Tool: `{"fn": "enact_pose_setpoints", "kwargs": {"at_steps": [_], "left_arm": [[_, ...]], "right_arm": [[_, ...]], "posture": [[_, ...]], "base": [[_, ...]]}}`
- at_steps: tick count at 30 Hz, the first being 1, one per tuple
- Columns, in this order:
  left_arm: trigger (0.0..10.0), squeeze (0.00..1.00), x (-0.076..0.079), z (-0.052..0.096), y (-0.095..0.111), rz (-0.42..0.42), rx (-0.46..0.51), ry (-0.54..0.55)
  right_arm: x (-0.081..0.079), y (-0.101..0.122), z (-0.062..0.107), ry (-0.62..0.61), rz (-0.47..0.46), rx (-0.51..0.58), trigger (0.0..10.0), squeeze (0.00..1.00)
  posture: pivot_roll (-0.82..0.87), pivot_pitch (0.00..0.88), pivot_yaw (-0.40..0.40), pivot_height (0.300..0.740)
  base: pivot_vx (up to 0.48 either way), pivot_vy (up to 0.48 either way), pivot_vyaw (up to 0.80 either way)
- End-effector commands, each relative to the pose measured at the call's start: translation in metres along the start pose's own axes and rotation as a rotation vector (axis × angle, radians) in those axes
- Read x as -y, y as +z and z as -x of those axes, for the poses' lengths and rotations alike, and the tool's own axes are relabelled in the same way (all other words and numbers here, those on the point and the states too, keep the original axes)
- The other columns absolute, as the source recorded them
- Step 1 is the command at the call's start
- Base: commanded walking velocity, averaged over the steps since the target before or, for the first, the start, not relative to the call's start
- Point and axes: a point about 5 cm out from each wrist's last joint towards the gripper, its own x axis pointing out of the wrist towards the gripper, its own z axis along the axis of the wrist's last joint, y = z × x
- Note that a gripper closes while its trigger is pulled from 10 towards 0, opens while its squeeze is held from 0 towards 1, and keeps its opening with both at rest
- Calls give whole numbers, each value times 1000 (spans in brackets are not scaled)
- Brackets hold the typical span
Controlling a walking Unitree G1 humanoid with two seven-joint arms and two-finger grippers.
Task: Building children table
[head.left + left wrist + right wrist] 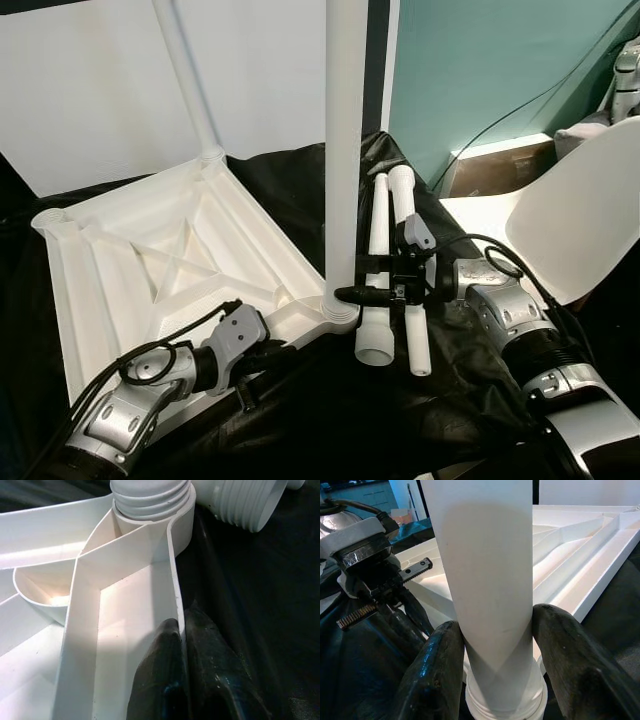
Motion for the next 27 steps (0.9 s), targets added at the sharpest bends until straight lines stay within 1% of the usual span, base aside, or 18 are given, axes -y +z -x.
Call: {"fn": "enact_pose_setpoints", "kwargs": {"at_steps": [1,5,6,7,8,10,13,14,15,16,19,20,21,22,23,24,25,27], "left_arm": [[10000,0,10,2,-32,117,-96,-57],[10000,0,8,3,-29,110,-67,-31],[10000,400,9,3,-27,139,-45,-47],[10000,400,9,3,-27,139,-45,-47],[10000,1000,11,1,-24,163,-22,-63],[10000,1000,16,1,-21,192,-18,-115],[10000,1000,15,-1,-20,179,-20,-105],[10000,996,13,-2,-20,155,-30,-80],[10000,0,9,-3,-19,133,-31,-49],[10000,0,4,-3,-16,126,-10,-22],[10000,0,1,-2,-13,124,12,-9],[10000,0,-2,-1,-10,128,34,-4],[10000,0,-5,2,-3,136,84,2],[10000,0,-5,2,-3,136,84,2],[10000,0,-9,6,4,130,127,14],[10000,0,-9,6,4,130,127,14],[10000,0,-17,11,16,127,192,67],[10000,0,-20,12,19,131,204,85]], "right_arm": [[0,-3,2,-2,-11,-8,0,0],[-4,-5,0,4,-25,4,0,0],[-6,-7,-1,4,-32,10,0,0],[-6,-7,-1,4,-32,10,0,0],[-7,-8,-1,2,-38,14,0,0],[-8,-9,-1,-2,-44,20,0,0],[-7,-9,-1,-6,-45,21,0,0],[-7,-9,-1,-8,-45,20,0,0],[-7,-9,-1,-11,-44,20,0,0],[-7,-9,-1,-14,-44,19,0,0],[-6,-10,-2,-16,-43,19,0,0],[-6,-10,-2,-17,-43,19,0,0],[-7,-10,-2,-17,-44,19,0,0],[-7,-10,-2,-17,-44,19,0,0],[-9,-11,-2,-14,-49,19,0,0],[-9,-11,-2,-14,-49,19,0,0],[-16,-12,-3,-2,-63,29,0,0],[-19,-12,-4,2,-69,36,0,0]], "posture": [[45,0,33,740],[44,0,33,740],[41,0,33,740],[41,0,33,740],[40,0,35,740],[40,0,35,740],[40,0,36,740],[38,0,38,740],[36,0,37,740],[35,0,37,740],[35,0,37,740],[33,0,38,740],[33,0,38,740],[33,0,38,740],[33,0,37,740],[33,0,37,740],[33,0,37,740],[33,0,37,740]], "base": [[0,0,0],[0,0,0],[0,0,0],[0,0,0],[0,0,0],[0,0,0],[0,0,0],[0,0,0],[0,0,0],[0,0,0],[0,0,0],[0,0,0],[0,0,0],[0,0,0],[0,0,0],[0,0,0],[0,0,0],[0,0,0]]}}
